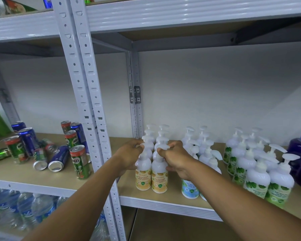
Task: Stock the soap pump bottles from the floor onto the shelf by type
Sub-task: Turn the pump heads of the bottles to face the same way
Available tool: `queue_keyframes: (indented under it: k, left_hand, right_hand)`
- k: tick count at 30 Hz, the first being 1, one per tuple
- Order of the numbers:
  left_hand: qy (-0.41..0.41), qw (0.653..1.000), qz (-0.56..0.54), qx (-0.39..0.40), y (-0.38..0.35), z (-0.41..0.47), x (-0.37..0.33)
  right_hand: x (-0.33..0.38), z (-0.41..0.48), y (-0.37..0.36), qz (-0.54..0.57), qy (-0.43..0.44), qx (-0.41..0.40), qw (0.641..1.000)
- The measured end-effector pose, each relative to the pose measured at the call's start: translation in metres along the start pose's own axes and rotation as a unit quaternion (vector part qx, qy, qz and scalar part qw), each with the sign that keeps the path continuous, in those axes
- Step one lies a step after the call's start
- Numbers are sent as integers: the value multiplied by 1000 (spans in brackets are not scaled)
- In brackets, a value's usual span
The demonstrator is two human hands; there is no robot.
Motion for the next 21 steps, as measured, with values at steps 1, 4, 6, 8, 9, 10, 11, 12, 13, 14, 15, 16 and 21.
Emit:
queue_keyframes:
  k: [1,4,6,8,9,10,11,12,13,14,15,16,21]
  left_hand:
    - [0,1000,0,0,0,0,0]
    - [0,1000,3,-6,-1,-1,0]
    - [1,1000,4,-8,-1,-2,0]
    - [2,1000,6,-12,-1,-3,-1]
    - [3,1000,8,-14,-1,-3,-1]
    - [4,1000,10,-18,-1,-4,-2]
    - [2,1000,10,-24,-1,-5,-1]
    - [-1,999,12,-31,-1,-7,-2]
    - [-4,999,19,-41,-2,-9,-3]
    - [-9,998,29,-53,-2,-11,-4]
    - [-15,997,40,-67,-3,-13,-6]
    - [-24,995,53,-81,-4,-15,-8]
    - [-93,980,130,-117,-11,-34,-31]
  right_hand:
    - [0,-2,0,-1,3,0,1000]
    - [2,-4,-1,-2,11,-2,1000]
    - [3,-6,0,-8,20,-5,1000]
    - [4,-8,0,-10,32,-9,999]
    - [5,-10,0,-11,36,-10,999]
    - [6,-11,0,-14,39,-12,999]
    - [6,-12,0,-20,41,-14,999]
    - [7,-14,0,-27,46,-15,998]
    - [8,-17,1,-40,52,-20,998]
    - [9,-19,2,-59,57,-24,996]
    - [10,-23,4,-78,62,-24,995]
    - [11,-28,6,-96,65,-18,993]
    - [15,-53,35,-141,112,-10,984]
Point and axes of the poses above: each hand's wrist, its own z-axis towards the middle knuckle, its own y-axis out of the back of the hand, x = y × z, the point moved 3 cm from there along z, towards the middle knuckle, and after that the axes turned 10 degrees about -y, right-handed, at the moved point
